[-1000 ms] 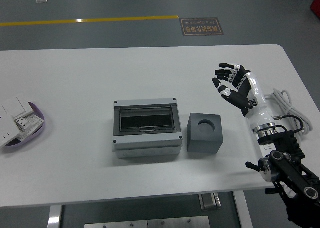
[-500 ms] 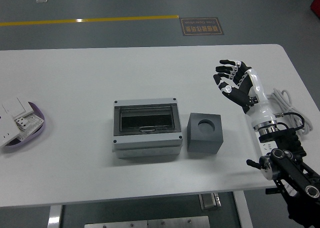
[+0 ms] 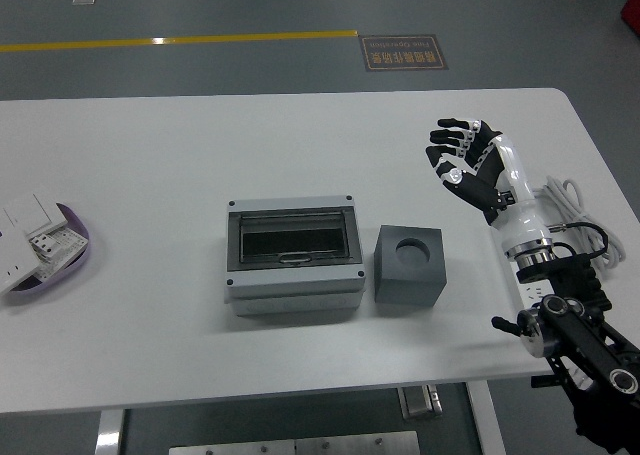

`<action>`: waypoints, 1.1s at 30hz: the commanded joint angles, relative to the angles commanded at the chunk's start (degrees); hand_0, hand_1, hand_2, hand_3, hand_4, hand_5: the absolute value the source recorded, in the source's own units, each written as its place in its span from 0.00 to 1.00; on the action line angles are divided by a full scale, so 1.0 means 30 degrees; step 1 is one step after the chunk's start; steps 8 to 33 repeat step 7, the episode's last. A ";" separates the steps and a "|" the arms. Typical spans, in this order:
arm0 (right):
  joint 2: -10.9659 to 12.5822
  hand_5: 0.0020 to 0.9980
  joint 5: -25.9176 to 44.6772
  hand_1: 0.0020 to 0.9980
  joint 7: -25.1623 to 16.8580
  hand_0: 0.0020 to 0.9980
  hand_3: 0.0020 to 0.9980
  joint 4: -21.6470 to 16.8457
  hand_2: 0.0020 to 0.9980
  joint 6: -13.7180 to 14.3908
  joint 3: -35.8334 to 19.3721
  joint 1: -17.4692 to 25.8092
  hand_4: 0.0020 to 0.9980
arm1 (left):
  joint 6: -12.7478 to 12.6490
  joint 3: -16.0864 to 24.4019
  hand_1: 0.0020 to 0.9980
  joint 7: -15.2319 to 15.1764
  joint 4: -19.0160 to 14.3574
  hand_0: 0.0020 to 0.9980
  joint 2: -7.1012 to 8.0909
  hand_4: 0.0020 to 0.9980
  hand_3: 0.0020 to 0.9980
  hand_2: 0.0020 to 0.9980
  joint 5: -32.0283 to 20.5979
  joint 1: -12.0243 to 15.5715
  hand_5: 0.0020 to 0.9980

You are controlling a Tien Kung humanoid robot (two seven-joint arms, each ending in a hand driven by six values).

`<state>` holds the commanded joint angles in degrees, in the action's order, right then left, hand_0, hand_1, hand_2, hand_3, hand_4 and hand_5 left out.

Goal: Pick up the cylinder from the cube,place it in the box,flap close box

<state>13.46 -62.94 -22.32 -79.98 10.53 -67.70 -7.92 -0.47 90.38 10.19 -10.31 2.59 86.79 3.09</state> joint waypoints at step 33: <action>0.0008 0.08 0.0003 0.61 -0.0003 0.61 0.58 -0.0031 0.56 0.0003 0.0001 0.0011 0.72 | 0.0015 0.0081 0.61 -0.0007 0.0000 0.59 -0.0056 0.65 0.63 0.61 0.0109 -0.0006 0.16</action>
